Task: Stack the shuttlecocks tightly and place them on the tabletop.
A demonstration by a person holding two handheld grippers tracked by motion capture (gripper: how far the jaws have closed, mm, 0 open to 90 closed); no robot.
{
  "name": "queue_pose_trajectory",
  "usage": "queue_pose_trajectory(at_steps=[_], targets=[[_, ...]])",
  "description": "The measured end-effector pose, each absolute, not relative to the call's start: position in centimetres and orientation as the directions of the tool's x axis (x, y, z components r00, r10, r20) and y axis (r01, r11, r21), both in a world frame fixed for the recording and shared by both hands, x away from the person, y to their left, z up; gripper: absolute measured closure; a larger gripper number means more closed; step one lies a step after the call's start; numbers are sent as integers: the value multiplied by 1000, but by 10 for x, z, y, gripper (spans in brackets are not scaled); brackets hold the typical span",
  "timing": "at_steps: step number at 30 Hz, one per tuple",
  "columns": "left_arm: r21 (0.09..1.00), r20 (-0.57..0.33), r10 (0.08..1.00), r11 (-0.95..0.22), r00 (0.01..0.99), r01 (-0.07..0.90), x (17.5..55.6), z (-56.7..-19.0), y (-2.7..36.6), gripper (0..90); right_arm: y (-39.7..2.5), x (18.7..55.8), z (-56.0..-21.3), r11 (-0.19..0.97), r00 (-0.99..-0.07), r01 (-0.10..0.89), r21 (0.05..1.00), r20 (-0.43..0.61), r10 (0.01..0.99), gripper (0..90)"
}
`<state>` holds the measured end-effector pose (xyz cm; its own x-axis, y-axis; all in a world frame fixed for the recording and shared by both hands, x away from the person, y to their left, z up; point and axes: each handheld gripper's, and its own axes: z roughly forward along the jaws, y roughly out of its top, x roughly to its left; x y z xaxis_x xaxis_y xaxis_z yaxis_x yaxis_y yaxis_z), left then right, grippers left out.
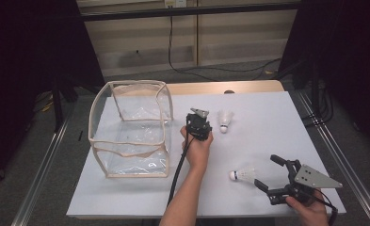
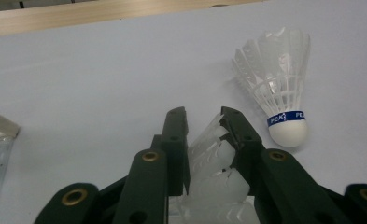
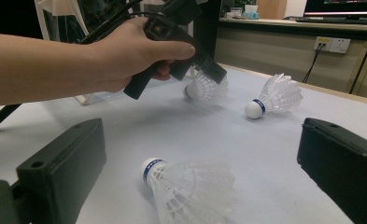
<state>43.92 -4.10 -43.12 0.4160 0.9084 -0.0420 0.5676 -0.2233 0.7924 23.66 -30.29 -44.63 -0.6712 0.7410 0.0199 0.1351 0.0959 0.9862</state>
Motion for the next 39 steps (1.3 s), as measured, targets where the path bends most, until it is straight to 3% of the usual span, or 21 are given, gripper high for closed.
queue_pose_trajectory(at_steps=[39], targets=[[775,-36,907,-240,419,584,446,-435,-51,679,-304,236,-447,98,-671,129,987,14,741,6]])
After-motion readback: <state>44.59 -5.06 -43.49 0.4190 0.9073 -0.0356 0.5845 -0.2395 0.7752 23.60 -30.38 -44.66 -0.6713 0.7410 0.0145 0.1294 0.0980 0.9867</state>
